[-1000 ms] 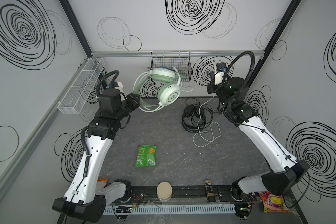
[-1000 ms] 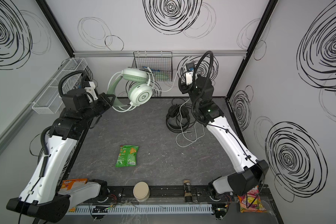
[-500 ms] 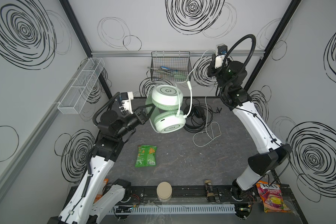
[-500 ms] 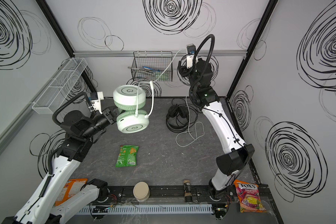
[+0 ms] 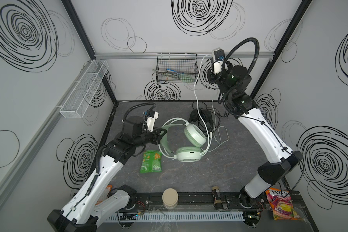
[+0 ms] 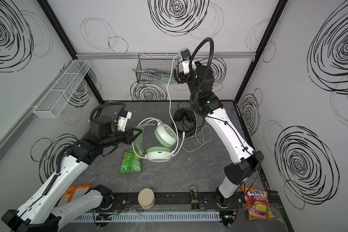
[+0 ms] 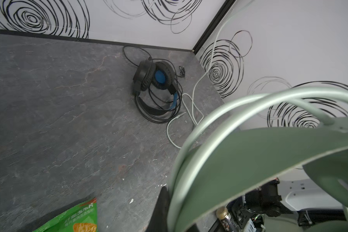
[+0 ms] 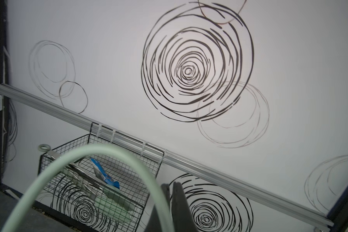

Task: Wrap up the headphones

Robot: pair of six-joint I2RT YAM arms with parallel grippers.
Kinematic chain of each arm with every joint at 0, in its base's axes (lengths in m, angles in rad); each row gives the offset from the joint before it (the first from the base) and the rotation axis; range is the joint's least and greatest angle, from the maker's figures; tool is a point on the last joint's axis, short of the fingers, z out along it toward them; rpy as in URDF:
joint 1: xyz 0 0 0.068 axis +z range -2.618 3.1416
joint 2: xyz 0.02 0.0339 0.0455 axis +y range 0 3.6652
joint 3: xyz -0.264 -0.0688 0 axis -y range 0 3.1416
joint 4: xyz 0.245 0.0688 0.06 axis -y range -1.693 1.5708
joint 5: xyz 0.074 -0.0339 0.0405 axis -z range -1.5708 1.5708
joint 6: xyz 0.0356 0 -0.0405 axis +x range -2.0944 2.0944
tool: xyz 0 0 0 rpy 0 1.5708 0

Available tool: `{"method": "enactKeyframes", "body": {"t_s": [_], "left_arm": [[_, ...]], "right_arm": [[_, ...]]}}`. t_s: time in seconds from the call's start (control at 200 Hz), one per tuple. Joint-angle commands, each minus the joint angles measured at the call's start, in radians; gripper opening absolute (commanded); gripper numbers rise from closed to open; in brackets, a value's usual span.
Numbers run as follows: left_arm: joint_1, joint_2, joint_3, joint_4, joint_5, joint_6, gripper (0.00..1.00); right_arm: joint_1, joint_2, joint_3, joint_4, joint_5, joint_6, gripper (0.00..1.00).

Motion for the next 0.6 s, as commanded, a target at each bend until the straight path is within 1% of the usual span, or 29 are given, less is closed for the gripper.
{"method": "enactKeyframes", "body": {"t_s": [0.0, 0.16, 0.23, 0.325, 0.47, 0.595], "left_arm": [[0.002, 0.026, 0.017, 0.065, -0.125, -0.007, 0.0], [-0.005, 0.095, 0.005, 0.139, -0.27, -0.048, 0.0], [-0.013, 0.119, 0.001, 0.184, -0.305, -0.043, 0.0], [-0.025, 0.142, 0.002, 0.219, -0.353, -0.035, 0.0], [-0.026, 0.137, -0.016, 0.275, -0.358, -0.02, 0.0], [-0.061, 0.064, -0.085, 0.41, -0.251, 0.044, 0.0]], "right_arm": [[0.106, -0.059, -0.013, 0.098, 0.06, -0.221, 0.0], [0.256, -0.045, 0.03, 0.115, 0.097, -0.378, 0.0], [0.313, -0.024, 0.072, 0.127, 0.114, -0.428, 0.0], [0.358, 0.0, 0.132, 0.144, 0.123, -0.468, 0.0], [0.383, 0.023, 0.204, 0.151, 0.128, -0.483, 0.0], [0.384, 0.024, 0.19, 0.16, 0.139, -0.528, 0.0]]}}
